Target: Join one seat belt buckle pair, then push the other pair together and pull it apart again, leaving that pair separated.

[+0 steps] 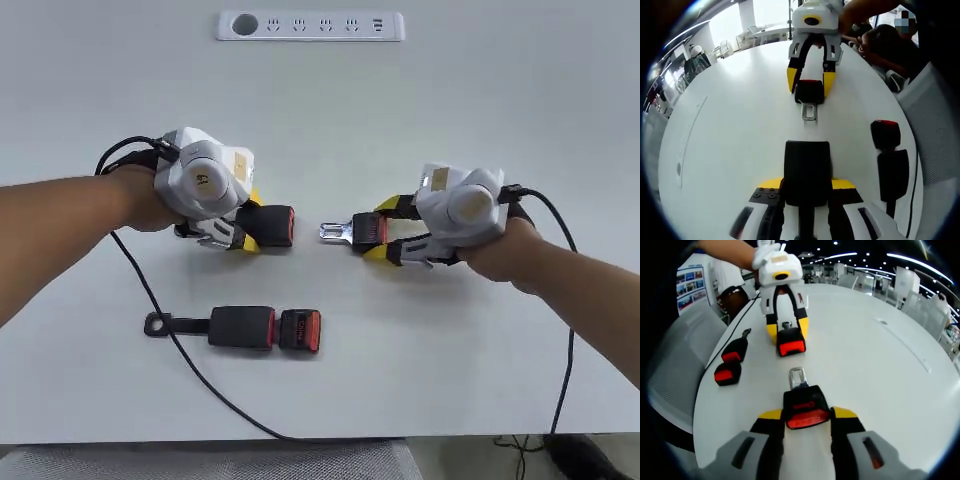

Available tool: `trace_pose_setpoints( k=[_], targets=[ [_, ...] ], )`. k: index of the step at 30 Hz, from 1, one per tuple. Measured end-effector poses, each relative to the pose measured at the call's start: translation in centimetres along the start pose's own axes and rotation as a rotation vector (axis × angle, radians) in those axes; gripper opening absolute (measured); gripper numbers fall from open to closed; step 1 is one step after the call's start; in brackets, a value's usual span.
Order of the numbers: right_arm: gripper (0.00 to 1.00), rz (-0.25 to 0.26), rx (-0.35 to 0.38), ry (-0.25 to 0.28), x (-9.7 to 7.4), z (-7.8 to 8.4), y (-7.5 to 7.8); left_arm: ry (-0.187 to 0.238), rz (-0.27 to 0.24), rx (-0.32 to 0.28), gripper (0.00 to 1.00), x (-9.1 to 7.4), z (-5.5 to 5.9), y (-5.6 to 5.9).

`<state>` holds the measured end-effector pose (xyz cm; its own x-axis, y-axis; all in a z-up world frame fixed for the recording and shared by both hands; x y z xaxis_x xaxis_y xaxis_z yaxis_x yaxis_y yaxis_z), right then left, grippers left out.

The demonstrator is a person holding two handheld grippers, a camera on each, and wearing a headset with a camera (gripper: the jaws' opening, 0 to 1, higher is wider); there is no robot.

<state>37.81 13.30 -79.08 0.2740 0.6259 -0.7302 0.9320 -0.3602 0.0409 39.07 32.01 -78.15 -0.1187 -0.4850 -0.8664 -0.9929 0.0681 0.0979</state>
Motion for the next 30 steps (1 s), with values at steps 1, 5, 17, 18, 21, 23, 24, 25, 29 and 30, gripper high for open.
trace_pose_setpoints(
  k=[1,5,17,18,21,23,24,25,29,30],
  targets=[
    [0.35,0.002,0.011,-0.007,-0.2,0.2,0.1,0.000,0.000,0.000,0.34,0.0,0.0,0.0],
    [0.36,0.009,0.009,-0.006,-0.9,0.6,0.2,-0.002,0.000,0.002,0.34,0.0,0.0,0.0],
    [0.36,0.017,0.003,-0.019,-3.0,2.3,0.7,-0.002,0.001,0.003,0.34,0.0,0.0,0.0],
    [0.36,0.016,0.002,-0.016,-3.1,2.4,0.8,-0.002,0.002,0.003,0.34,0.0,0.0,0.0],
    [0.36,0.016,0.008,-0.022,-3.5,2.8,0.9,-0.003,0.003,0.004,0.34,0.0,0.0,0.1],
    [0.36,0.017,0.007,-0.023,-3.7,3.0,1.1,-0.003,0.003,0.005,0.34,-0.1,0.0,0.1],
    [0.36,0.017,0.007,-0.024,-3.8,3.1,1.1,-0.004,0.002,0.004,0.34,-0.1,0.0,0.1],
    [0.36,0.019,0.007,-0.024,-3.9,3.2,1.2,-0.003,0.002,0.005,0.34,-0.1,0.0,0.1],
    [0.36,0.026,0.012,-0.030,-4.3,3.6,1.5,-0.003,0.002,0.007,0.34,-0.1,0.0,0.1],
    [0.36,0.028,0.009,-0.030,-4.4,3.7,1.6,-0.003,0.002,0.007,0.34,-0.1,0.0,0.1]
  ],
)
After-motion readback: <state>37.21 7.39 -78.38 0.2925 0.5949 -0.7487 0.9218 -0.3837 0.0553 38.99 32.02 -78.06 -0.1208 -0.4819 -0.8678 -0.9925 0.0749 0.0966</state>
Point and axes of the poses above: the centre of the closed fingertips' face, and the gripper's own axes: x roughly forward along the fingers, y roughly to its right, z roughly out of its underside, the point moved 5 cm from there along -x, roughly backward along the fingers, and after that the axes turned 6 degrees about z, right-handed, at the moved point
